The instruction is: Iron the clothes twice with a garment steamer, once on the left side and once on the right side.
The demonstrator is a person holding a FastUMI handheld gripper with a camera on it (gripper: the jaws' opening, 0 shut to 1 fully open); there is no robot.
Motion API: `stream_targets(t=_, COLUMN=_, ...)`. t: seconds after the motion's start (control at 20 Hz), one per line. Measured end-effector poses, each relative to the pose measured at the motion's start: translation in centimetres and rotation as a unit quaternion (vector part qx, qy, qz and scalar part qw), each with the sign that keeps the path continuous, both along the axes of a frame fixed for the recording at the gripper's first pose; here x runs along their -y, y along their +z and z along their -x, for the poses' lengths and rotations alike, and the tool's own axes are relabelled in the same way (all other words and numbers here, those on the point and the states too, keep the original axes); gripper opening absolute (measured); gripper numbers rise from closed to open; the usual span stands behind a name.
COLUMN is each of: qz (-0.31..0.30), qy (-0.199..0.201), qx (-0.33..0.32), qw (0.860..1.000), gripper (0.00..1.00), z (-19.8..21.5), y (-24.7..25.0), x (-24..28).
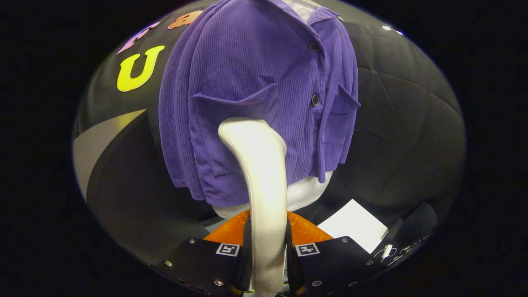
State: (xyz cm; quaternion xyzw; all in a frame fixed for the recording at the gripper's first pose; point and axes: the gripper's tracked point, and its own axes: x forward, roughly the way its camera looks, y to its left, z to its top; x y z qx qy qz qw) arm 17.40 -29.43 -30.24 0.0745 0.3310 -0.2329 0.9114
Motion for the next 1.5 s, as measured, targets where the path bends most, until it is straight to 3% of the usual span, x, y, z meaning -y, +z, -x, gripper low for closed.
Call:
stream_targets(t=0.4, qz=-0.029, qy=-0.010, qx=-0.051, qw=0.998, gripper=0.35, z=3.6, y=-4.3, x=-2.0)
stream_targets(t=0.65, qz=-0.030, qy=-0.031, qx=-0.031, qw=0.999, gripper=0.35, z=6.0, y=-3.0, x=-2.0)
stream_targets(t=1.0, qz=0.004, qy=-0.056, qx=0.035, qw=0.998, gripper=0.34, z=9.0, y=4.3, x=0.4)
stream_targets(t=1.5, qz=0.042, qy=-0.058, qx=0.173, qw=0.982, gripper=0.34, z=7.5, y=18.4, x=8.5)
